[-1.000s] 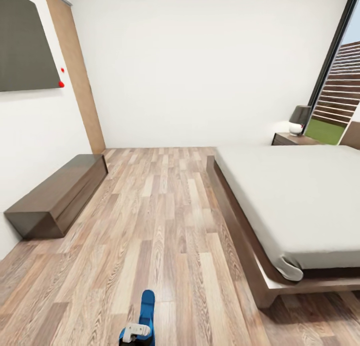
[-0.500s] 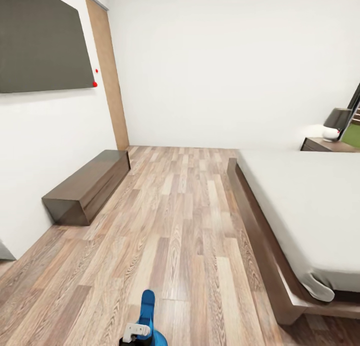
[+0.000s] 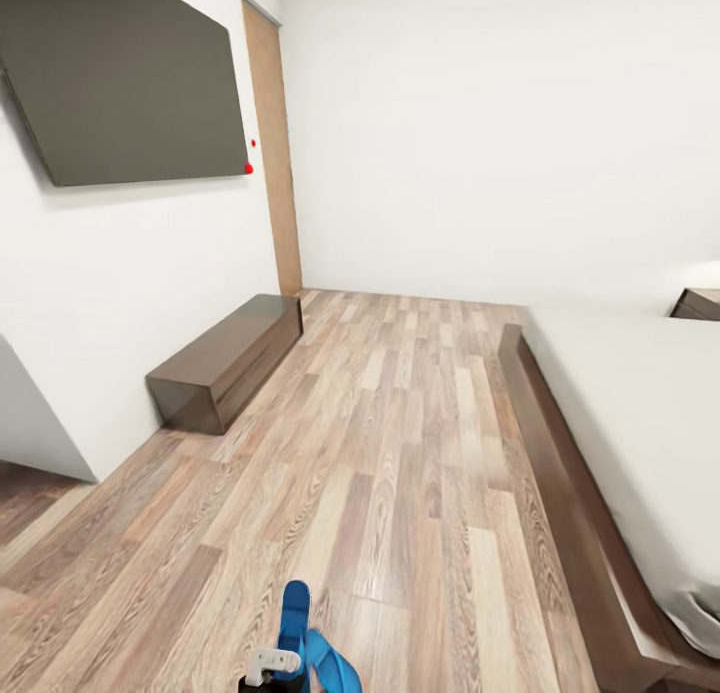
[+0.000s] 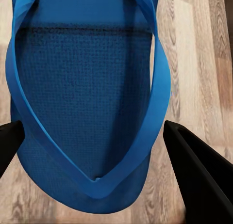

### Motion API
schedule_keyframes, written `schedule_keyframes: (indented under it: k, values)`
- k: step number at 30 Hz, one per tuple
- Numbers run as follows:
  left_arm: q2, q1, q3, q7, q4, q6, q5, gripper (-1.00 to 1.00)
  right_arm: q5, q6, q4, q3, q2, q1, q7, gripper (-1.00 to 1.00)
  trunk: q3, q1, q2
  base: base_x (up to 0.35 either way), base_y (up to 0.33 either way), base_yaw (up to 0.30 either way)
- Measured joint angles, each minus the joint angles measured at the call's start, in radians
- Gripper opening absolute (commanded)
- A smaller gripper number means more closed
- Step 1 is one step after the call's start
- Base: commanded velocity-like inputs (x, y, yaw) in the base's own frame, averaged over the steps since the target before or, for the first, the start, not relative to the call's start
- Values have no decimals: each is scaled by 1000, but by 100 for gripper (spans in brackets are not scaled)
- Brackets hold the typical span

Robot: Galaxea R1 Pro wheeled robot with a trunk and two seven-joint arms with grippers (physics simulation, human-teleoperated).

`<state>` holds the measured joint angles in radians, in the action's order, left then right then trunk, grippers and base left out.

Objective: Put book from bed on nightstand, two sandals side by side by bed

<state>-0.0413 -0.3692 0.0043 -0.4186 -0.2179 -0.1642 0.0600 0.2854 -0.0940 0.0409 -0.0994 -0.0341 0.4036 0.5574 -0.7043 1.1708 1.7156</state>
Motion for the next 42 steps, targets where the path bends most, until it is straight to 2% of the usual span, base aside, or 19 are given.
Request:
schedule_keyframes:
  k: [42]
  values:
    - [0, 0, 0, 0, 0, 0, 0, -100, 0, 0, 0, 0, 0, 0, 0, 100, 0, 0, 0, 0, 0, 290]
